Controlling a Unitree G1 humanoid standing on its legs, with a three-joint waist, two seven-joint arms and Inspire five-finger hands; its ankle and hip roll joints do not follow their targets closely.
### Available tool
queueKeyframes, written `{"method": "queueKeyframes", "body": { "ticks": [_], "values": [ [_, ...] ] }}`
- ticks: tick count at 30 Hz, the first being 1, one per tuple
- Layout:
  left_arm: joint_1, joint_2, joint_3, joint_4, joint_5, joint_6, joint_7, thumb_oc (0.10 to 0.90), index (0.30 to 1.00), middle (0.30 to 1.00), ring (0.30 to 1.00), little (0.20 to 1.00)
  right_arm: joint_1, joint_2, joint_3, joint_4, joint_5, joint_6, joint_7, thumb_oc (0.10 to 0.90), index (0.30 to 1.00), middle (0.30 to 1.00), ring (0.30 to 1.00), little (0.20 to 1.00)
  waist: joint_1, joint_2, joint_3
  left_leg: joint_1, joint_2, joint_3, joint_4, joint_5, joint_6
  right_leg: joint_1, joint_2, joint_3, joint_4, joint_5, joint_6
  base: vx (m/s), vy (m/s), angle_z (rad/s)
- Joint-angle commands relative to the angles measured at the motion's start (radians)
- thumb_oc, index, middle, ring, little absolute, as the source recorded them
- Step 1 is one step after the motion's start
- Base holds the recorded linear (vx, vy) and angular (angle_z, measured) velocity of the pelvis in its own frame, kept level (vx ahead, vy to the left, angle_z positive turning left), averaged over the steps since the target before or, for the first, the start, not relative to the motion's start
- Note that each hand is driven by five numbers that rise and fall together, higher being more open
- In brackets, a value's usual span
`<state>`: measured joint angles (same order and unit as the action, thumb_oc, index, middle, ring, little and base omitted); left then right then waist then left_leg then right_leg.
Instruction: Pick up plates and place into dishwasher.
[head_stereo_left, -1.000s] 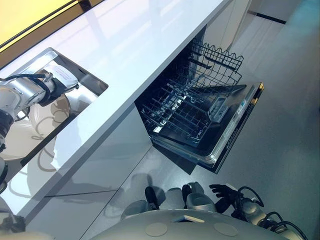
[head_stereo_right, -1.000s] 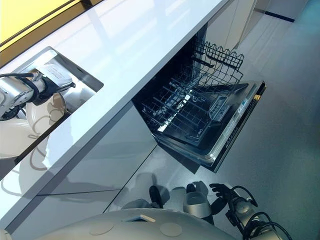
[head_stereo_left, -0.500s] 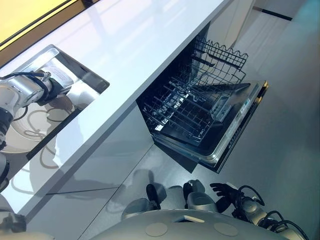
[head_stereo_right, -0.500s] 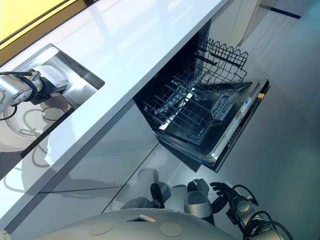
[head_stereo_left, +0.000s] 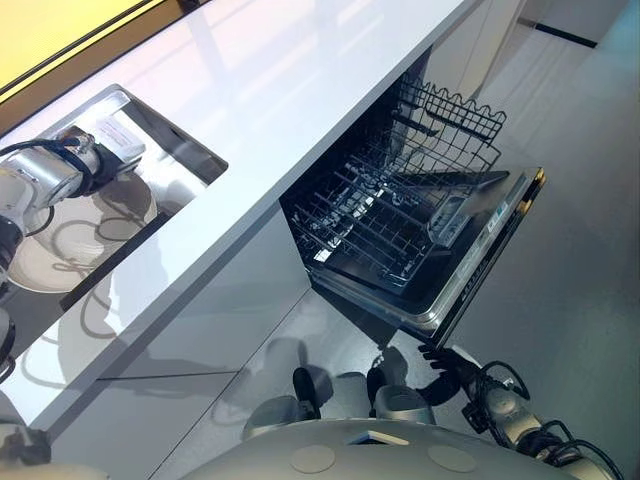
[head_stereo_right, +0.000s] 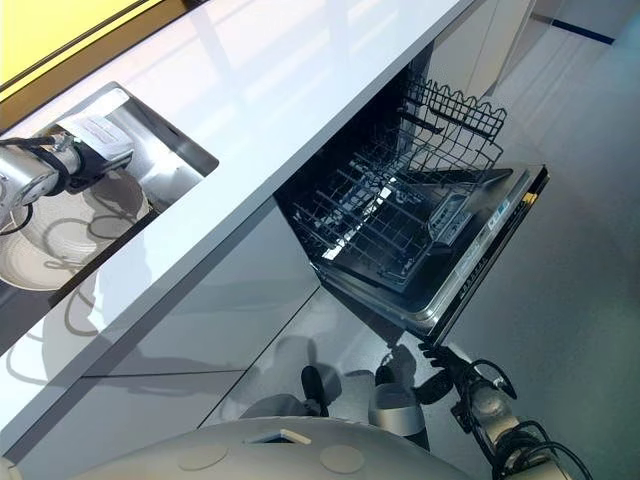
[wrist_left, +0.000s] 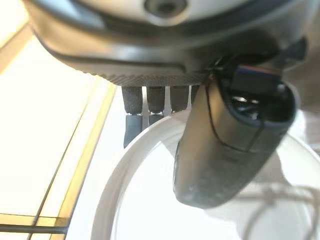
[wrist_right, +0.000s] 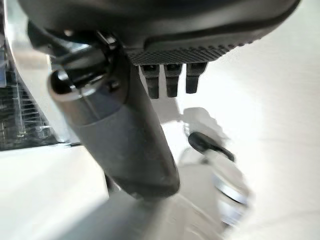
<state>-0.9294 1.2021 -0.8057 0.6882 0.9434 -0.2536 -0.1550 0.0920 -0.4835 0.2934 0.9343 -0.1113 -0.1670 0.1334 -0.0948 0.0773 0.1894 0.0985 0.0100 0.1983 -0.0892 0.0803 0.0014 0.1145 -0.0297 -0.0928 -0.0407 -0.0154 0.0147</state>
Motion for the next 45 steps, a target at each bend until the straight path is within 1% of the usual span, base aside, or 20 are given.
{"method": "queueKeyframes", "body": {
  "ticks": [1, 3, 4, 6, 8, 9, 12, 15, 16, 18, 19, 21, 22, 24, 26, 28, 30, 32, 36, 45],
  "values": [
    [-0.062, 0.114, 0.184, 0.009, -0.203, 0.178, 0.147, 0.1, 0.3, 0.3, 0.3, 0.2, -0.065, -0.033, -0.018, -0.308, 0.138, -0.096, 0.042, 0.8, 0.9, 0.9, 0.9, 0.9, 0.005, 0.014, -0.072, 0.028, -0.089, -0.02, 0.062, -0.172, 0.046, -0.053, 0.017, -0.031, 0.06, -0.041, 0.086, -0.03, -0.103, 0.11],
    [0.001, 0.128, 0.265, 0.0, -0.256, 0.162, 0.197, 0.1, 0.3, 0.3, 0.3, 0.2, -0.039, -0.027, -0.021, -0.426, 0.223, -0.059, 0.123, 0.8, 0.9, 0.9, 0.9, 0.9, 0.007, 0.008, -0.075, 0.031, -0.087, -0.025, 0.057, -0.169, 0.043, -0.046, 0.018, -0.037, 0.053, -0.042, 0.083, -0.03, -0.108, 0.06],
    [0.039, 0.137, 0.306, -0.014, -0.286, 0.16, 0.223, 0.1, 0.3, 0.3, 0.3, 0.2, -0.027, -0.026, -0.022, -0.486, 0.295, -0.031, 0.203, 0.8, 0.9, 0.9, 0.9, 0.9, 0.01, 0.003, -0.077, 0.032, -0.085, -0.026, 0.055, -0.166, 0.04, -0.044, 0.019, -0.041, 0.048, -0.042, 0.081, -0.04, -0.118, 0.02],
    [0.144, 0.163, 0.402, -0.024, -0.32, 0.122, 0.286, 0.1, 0.3, 0.3, 0.3, 0.2, 0.004, -0.016, -0.029, -0.618, 0.546, 0.114, 0.468, 0.8, 0.9, 0.9, 0.9, 0.9, 0.017, -0.005, -0.083, 0.032, -0.082, -0.032, 0.05, -0.159, 0.033, -0.037, 0.022, -0.049, 0.036, -0.04, 0.078, -0.04, -0.111, 0.01],
    [0.203, 0.167, 0.454, -0.029, -0.367, 0.103, 0.324, 0.1, 0.3, 0.3, 0.3, 0.2, 0.014, -0.011, -0.031, -0.675, 0.693, 0.185, 0.602, 0.8, 0.9, 0.9, 0.9, 0.9, 0.021, -0.007, -0.085, 0.035, -0.081, -0.035, 0.047, -0.155, 0.03, -0.031, 0.023, -0.056, 0.03, -0.04, 0.077, -0.03, -0.092, 0.02],
    [0.259, 0.16, 0.503, -0.038, -0.434, 0.072, 0.385, 0.1, 0.3, 0.3, 0.3, 0.2, 0.015, 0.005, -0.033, -0.738, 0.824, 0.264, 0.694, 0.8, 0.9, 0.9, 0.9, 0.9, 0.033, -0.013, -0.09, 0.035, -0.079, -0.04, 0.047, -0.151, 0.027, -0.026, 0.023, -0.064, 0.025, -0.04, 0.075, -0.03, -0.1, 0.06],
    [0.348, 0.139, 0.591, -0.072, -0.539, 0.035, 0.435, 0.1, 0.3, 0.3, 0.3, 0.2, 0.008, 0.016, -0.038, -0.809, 0.961, 0.311, 0.757, 0.8, 0.9, 0.9, 0.9, 0.9, 0.044, -0.015, -0.095, 0.037, -0.077, -0.045, 0.043, -0.146, 0.026, -0.019, 0.022, -0.073, 0.02, -0.04, 0.074, -0.01, -0.052, 0.08],
    [0.456, 0.087, 0.735, -0.163, -0.597, -0.022, 0.493, 0.1, 0.3, 0.3, 0.3, 0.2, -0.009, 0.06, -0.068, -0.894, 1.128, 0.347, 0.754, 0.8, 0.9, 0.9, 0.9, 0.9, 0.059, -0.017, -0.108, 0.043, -0.073, -0.053, 0.032, -0.14, 0.027, -0.012, 0.022, -0.083, 0.016, -0.043, 0.07, -0.01, -0.034, 0.15],
    [0.485, 0.077, 0.771, -0.194, -0.595, -0.018, 0.499, 0.1, 0.3, 0.3, 0.3, 0.2, -0.015, 0.068, -0.076, -0.909, 1.145, 0.355, 0.741, 0.8, 0.9, 0.9, 0.9, 0.9, 0.059, -0.017, -0.11, 0.045, -0.073, -0.054, 0.028, -0.138, 0.027, -0.011, 0.023, -0.085, 0.015, -0.044, 0.069, -0.01, -0.022, 0.1],
    [0.555, 0.046, 0.852, -0.268, -0.602, -0.057, 0.555, 0.1, 0.3, 0.3, 0.3, 0.2, -0.034, 0.091, -0.113, -0.948, 1.189, 0.306, 0.691, 0.8, 0.9, 0.9, 0.9, 0.9, 0.067, -0.018, -0.115, 0.05, -0.07, -0.058, 0.02, -0.136, 0.028, -0.007, 0.024, -0.09, 0.014, -0.048, 0.063, -0.02, -0.016, 0.13],
    [0.579, 0.034, 0.884, -0.314, -0.611, -0.049, 0.563, 0.1, 0.3, 0.3, 0.3, 0.2, -0.041, 0.1, -0.131, -0.965, 1.195, 0.289, 0.66, 0.8, 0.9, 0.9, 0.9, 0.9, 0.067, -0.017, -0.116, 0.051, -0.07, -0.059, 0.018, -0.136, 0.028, -0.007, 0.024, -0.091, 0.014, -0.05, 0.061, -0.03, -0.017, 0.17],
    [0.648, -0.009, 0.967, -0.405, -0.627, -0.076, 0.597, 0.1, 0.3, 0.3, 0.3, 0.2, -0.062, 0.11, -0.19, -0.998, 1.187, 0.156, 0.535, 0.8, 0.9, 0.9, 0.9, 0.9, 0.072, -0.019, -0.12, 0.054, -0.067, -0.064, 0.015, -0.135, 0.028, -0.006, 0.027, -0.094, 0.022, -0.059, 0.055, -0.04, -0.017, 0.13],
    [0.66, -0.018, 0.98, -0.423, -0.634, -0.084, 0.609, 0.1, 0.3, 0.3, 0.3, 0.2, -0.067, 0.112, -0.203, -1.006, 1.176, 0.128, 0.505, 0.8, 0.9, 0.9, 0.9, 0.9, 0.072, -0.019, -0.121, 0.054, -0.066, -0.064, 0.015, -0.136, 0.028, -0.005, 0.027, -0.094, 0.024, -0.061, 0.054, -0.03, -0.014, 0.14],
    [0.704, -0.066, 1.027, -0.479, -0.632, -0.115, 0.634, 0.1, 0.3, 0.3, 0.3, 0.2, -0.076, 0.119, -0.248, -1.038, 1.108, 0.019, 0.388, 0.8, 0.9, 0.9, 0.9, 0.9, 0.071, -0.02, -0.124, 0.055, -0.064, -0.068, 0.014, -0.135, 0.028, -0.007, 0.029, -0.092, 0.033, -0.068, 0.049, -0.03, -0.007, 0.11],
    [0.762, -0.151, 1.063, -0.575, -0.594, -0.128, 0.683, 0.1, 0.3, 0.3, 0.3, 0.2, -0.081, 0.122, -0.313, -1.079, 0.879, -0.168, 0.218, 0.8, 0.9, 0.9, 0.9, 0.9, 0.066, -0.023, -0.126, 0.056, -0.063, -0.072, 0.013, -0.136, 0.029, -0.01, 0.031, -0.086, 0.041, -0.073, 0.044, -0.03, -0.003, 0.02],
    [0.812, -0.239, 1.082, -0.667, -0.529, -0.131, 0.738, 0.1, 0.3, 0.3, 0.3, 0.2, -0.078, 0.097, -0.358, -1.13, 0.646, -0.296, 0.056, 0.8, 0.9, 0.9, 0.9, 0.9, 0.06, -0.026, -0.126, 0.059, -0.063, -0.079, 0.011, -0.137, 0.032, -0.011, 0.034, -0.076, 0.047, -0.078, 0.04, 0.0, 0.0, 0.0],
    [0.831, -0.292, 1.09, -0.714, -0.493, -0.137, 0.775, 0.1, 0.3, 0.3, 0.3, 0.2, -0.074, 0.087, -0.389, -1.157, 0.53, -0.372, -0.034, 0.8, 0.9, 0.9, 0.9, 0.9, 0.056, -0.027, -0.127, 0.06, -0.065, -0.082, 0.01, -0.137, 0.034, -0.011, 0.037, -0.067, 0.049, -0.078, 0.038, -0.01, 0.0, -0.03],
    [0.839, -0.341, 1.085, -0.759, -0.445, -0.136, 0.816, 0.1, 0.3, 0.3, 0.3, 0.2, -0.079, 0.074, -0.417, -1.186, 0.489, -0.415, -0.082, 0.8, 0.9, 0.9, 0.9, 0.9, 0.053, -0.029, -0.128, 0.063, -0.065, -0.086, 0.008, -0.138, 0.033, -0.009, 0.04, -0.06, 0.046, -0.077, 0.036, -0.01, -0.009, -0.05],
    [0.812, -0.425, 1.038, -0.819, -0.393, -0.136, 0.88, 0.1, 0.3, 0.3, 0.3, 0.2, -0.111, 0.063, -0.412, -1.255, 0.597, -0.397, 0.025, 0.8, 0.9, 0.9, 0.9, 0.9, 0.051, -0.032, -0.128, 0.065, -0.066, -0.093, 0.007, -0.138, 0.03, -0.007, 0.046, -0.049, 0.045, -0.076, 0.032, -0.01, 0.0, -0.01],
    [0.652, -0.53, 0.851, -0.788, -0.387, -0.108, 0.89, 0.1, 0.3, 0.3, 0.3, 0.2, -0.242, 0.037, -0.216, -1.268, 0.563, -0.245, 0.191, 0.8, 0.9, 0.9, 0.9, 0.9, 0.055, -0.043, -0.131, 0.06, -0.069, -0.099, 0.007, -0.133, 0.024, -0.009, 0.046, -0.044, 0.048, -0.073, 0.028, -0.01, 0.0, 0.0]
  ]
}}
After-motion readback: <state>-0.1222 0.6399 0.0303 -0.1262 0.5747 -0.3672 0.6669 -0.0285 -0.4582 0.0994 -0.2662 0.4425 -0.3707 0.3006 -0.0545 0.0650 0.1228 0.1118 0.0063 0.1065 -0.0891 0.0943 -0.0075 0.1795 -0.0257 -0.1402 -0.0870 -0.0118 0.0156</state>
